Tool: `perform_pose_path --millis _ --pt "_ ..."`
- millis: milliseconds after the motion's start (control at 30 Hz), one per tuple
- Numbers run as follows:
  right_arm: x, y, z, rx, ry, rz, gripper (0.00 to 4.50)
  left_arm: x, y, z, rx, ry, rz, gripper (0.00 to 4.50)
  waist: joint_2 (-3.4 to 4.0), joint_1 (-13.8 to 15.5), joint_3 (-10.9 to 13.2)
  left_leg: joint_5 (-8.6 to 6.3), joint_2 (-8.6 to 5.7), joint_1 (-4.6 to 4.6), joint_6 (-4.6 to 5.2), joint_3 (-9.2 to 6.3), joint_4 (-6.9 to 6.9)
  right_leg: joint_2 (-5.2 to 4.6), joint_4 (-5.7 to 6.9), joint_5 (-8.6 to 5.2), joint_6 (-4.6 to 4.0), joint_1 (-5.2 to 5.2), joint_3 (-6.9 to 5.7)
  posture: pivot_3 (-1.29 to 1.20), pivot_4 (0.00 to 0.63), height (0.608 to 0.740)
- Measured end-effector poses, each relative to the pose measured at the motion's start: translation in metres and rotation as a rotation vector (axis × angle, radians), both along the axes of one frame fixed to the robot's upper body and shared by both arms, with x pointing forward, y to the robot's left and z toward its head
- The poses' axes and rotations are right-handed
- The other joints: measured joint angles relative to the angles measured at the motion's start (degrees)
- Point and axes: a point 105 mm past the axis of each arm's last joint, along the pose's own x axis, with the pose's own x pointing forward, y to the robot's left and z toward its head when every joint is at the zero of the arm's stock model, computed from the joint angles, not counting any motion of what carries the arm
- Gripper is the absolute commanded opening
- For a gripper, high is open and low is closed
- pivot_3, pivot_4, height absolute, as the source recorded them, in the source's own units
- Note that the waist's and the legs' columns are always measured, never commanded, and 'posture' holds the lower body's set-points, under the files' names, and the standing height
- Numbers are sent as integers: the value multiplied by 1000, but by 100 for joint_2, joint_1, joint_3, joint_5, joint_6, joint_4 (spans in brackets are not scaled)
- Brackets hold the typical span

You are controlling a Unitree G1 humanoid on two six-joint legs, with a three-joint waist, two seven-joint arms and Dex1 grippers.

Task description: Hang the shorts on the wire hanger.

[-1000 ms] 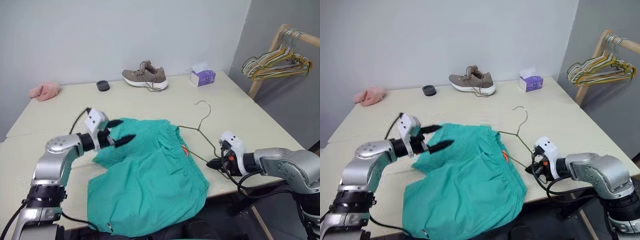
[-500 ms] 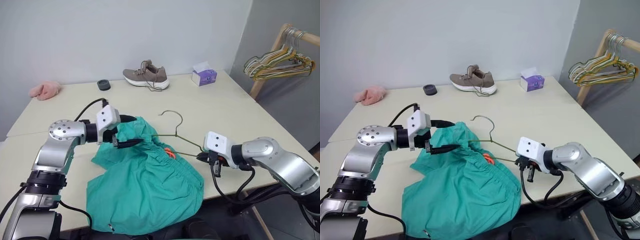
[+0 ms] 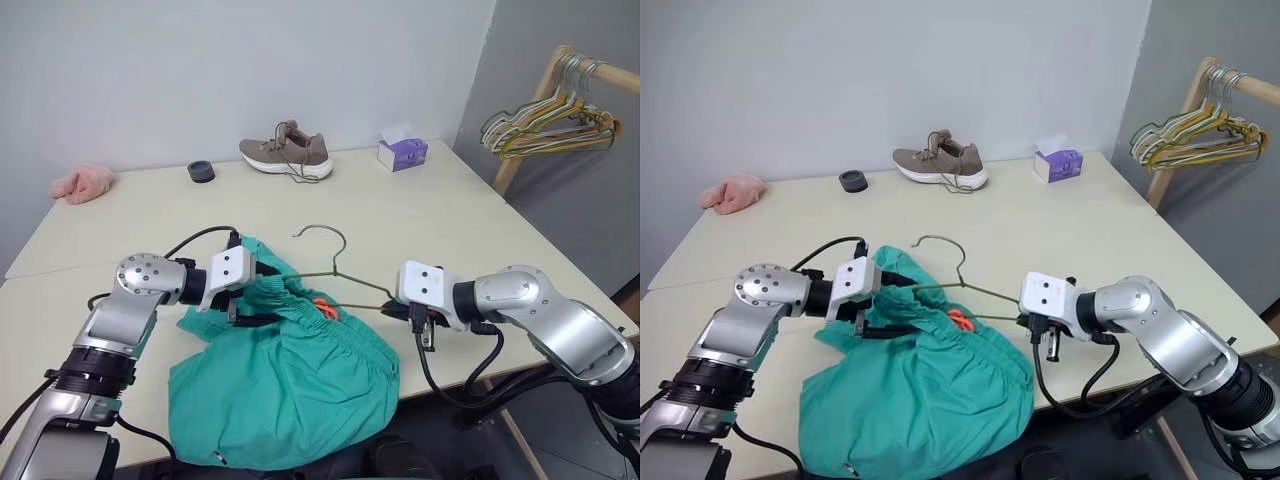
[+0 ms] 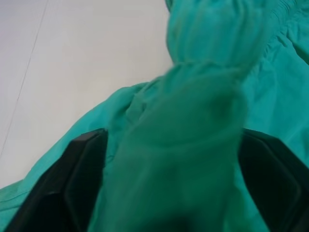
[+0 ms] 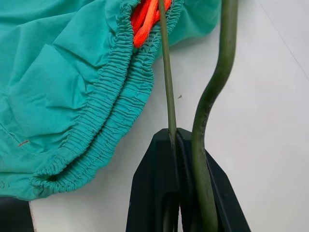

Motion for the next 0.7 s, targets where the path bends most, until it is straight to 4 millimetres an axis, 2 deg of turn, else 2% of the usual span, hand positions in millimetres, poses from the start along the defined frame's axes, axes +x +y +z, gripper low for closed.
perform_pose_path --millis 233,367,500,600,667,700 --pt "3 0 3 -16 -39 9 0 -2 -6 2 -31 15 -6 1132 0 -14 0 0 0 0 0 -1 -1 0 1 0 0 0 -1 -237 0 740" --pt "7 -4 7 -33 -75 2 0 -10 -9 -1 -30 48 -36 209 1 -15 0 0 0 0 0 0 -1 0 1 0 0 0 0 -235 0 740" --pt "7 -5 7 -46 -85 33 0 -14 -10 -3 -32 70 -51 110 0 -14 0 0 0 1 0 -1 0 0 2 0 0 0 -2 -231 0 740" --pt "8 -6 6 -48 -104 73 693 -16 -10 -4 -34 80 -60 110 0 -14 0 0 0 1 0 0 1 0 2 0 0 1 -1 -226 0 740" --pt "10 -11 5 -64 -122 99 1339 -18 -11 -4 -36 82 -69 64 0 -11 0 0 0 1 0 0 0 0 1 0 0 2 -1 -222 0 740" --pt "12 -20 2 -94 -122 100 1764 -18 -11 -4 -39 80 -62 14 0 -4 0 0 -2 1 0 2 0 -1 0 0 0 2 0 -222 0 740"
